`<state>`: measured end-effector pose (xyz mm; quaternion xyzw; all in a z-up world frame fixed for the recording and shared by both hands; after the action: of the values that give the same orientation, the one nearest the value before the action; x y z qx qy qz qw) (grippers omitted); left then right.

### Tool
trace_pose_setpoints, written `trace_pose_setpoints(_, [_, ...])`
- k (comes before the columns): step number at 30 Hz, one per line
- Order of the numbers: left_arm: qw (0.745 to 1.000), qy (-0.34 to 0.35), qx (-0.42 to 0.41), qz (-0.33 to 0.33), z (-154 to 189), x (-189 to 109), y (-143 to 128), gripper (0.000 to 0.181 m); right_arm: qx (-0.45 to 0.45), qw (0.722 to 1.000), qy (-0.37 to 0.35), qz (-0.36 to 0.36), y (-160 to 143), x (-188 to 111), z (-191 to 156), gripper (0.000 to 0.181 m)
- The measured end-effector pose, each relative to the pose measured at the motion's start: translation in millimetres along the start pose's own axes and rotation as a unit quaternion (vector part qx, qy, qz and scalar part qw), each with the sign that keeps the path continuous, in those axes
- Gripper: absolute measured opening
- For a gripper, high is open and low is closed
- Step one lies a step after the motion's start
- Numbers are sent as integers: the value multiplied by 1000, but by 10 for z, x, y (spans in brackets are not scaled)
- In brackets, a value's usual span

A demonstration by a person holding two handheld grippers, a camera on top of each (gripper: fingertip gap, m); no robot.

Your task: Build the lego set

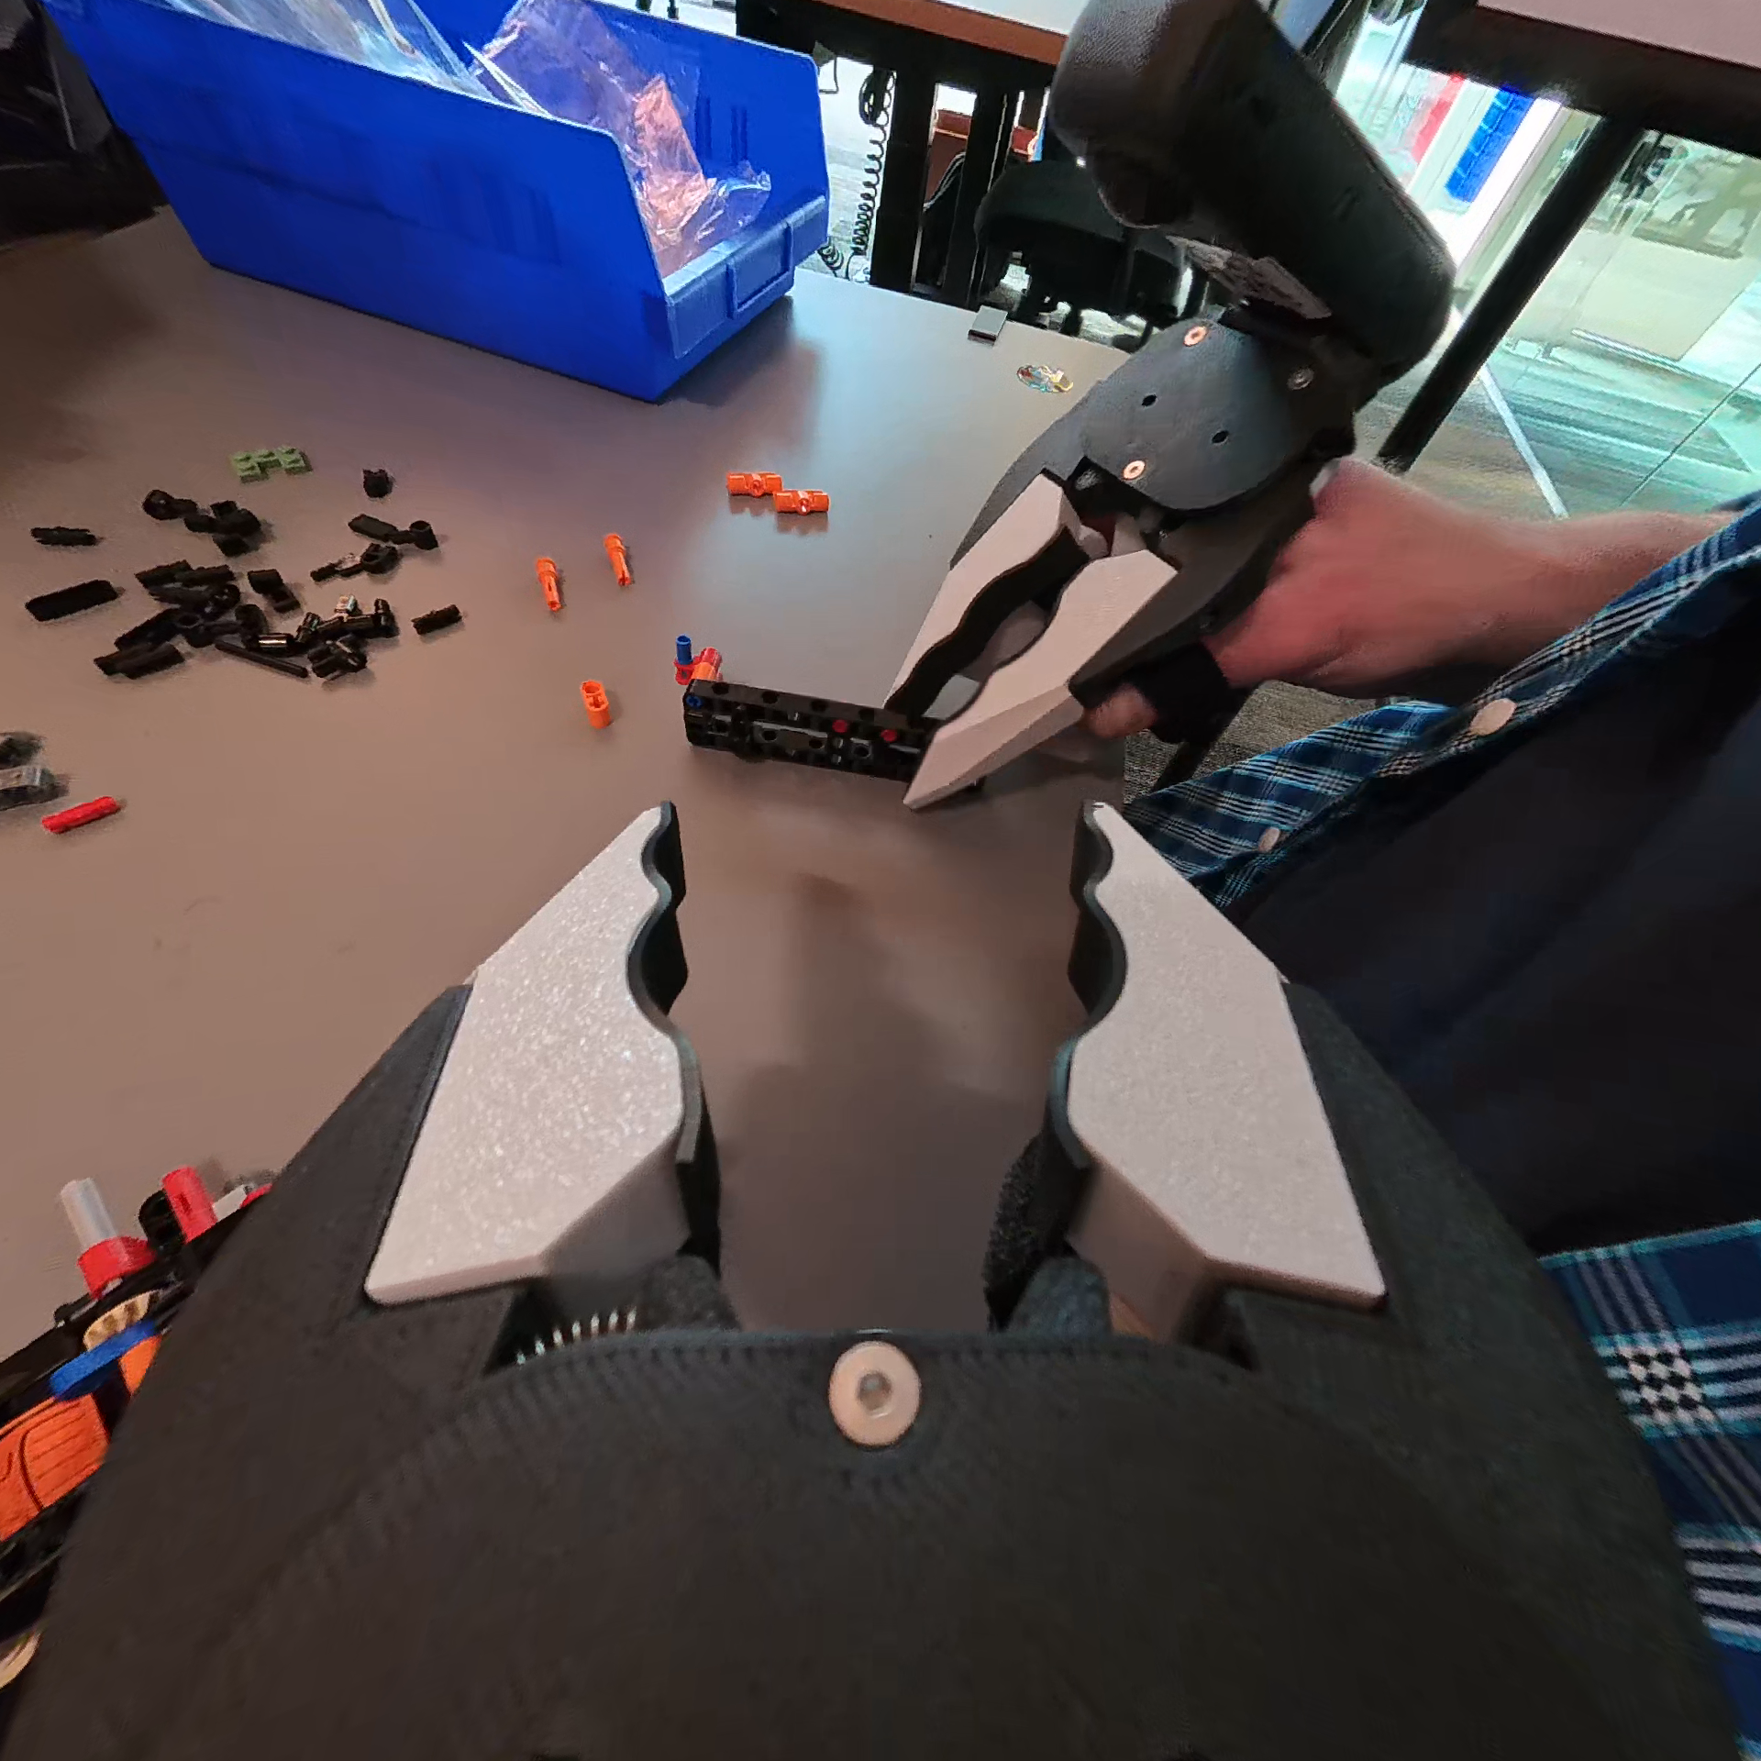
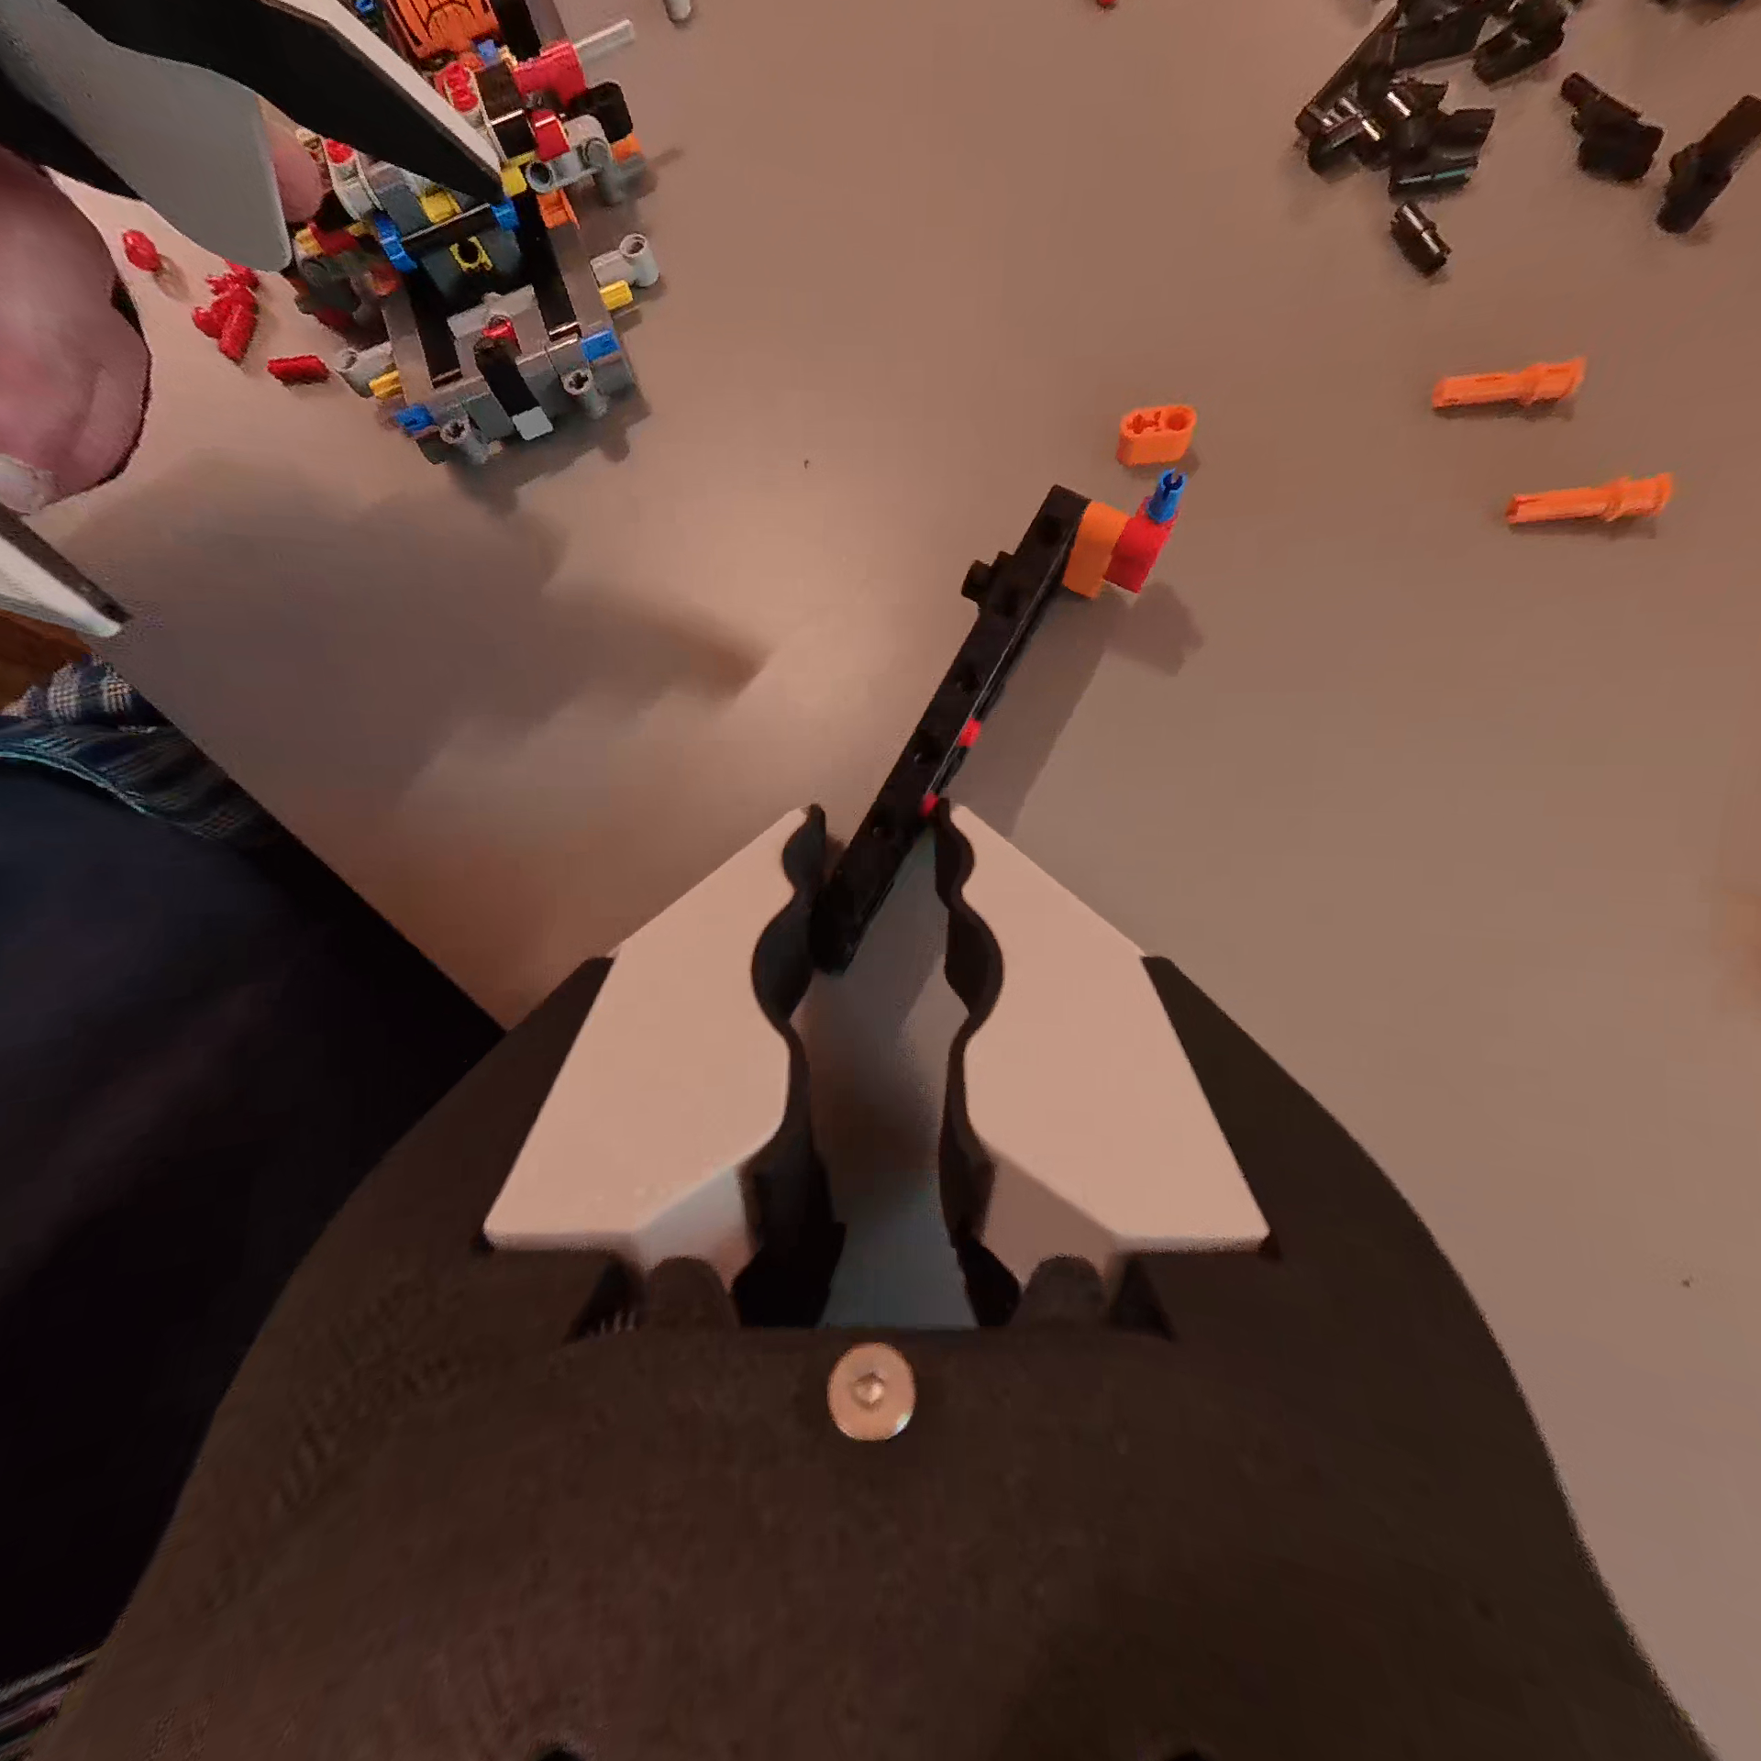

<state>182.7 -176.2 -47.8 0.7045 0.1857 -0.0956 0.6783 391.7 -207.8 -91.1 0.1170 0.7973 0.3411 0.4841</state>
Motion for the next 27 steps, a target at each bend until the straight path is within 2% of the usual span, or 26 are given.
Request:
trace_pose_setpoints(1, [1000,0,0,0,0,-4,0,81,-8,1000,2,-3,16,9,13,17])
trace_pose_setpoints(5, [1000,0,3,-1,5,-11,0,81,-54,998,20,-21,86,43,81,7])
trace_pose_setpoints(12, [1000,2,6,-5,11,7,-3,80,-162,982,70,-65,287,150,186,6])
trace_pose_setpoints(16, [1000,8,14,-12,14,26,3,80,-183,976,88,-77,350,160,214,36])
trace_pose_setpoints(21, [1000,15,20,-14,-16,24,2,80,-174,979,97,-33,369,-35,251,48])
trace_pose_setpoints(27, [999,32,22,-14,-87,-47,15,79,-119,990,68,9,319,-378,442,58])
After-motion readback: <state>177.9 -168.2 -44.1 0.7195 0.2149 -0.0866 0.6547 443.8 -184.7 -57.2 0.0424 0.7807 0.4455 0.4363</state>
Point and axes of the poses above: each gripper's, where its closed fingertips meet, x out along the fingers, y out of its top, z = x × y across the jaws, the point moved 10 cm from there along -x, back along the fingers, and after that the axes turned 12 degrees about x, right-handed, at the moved point
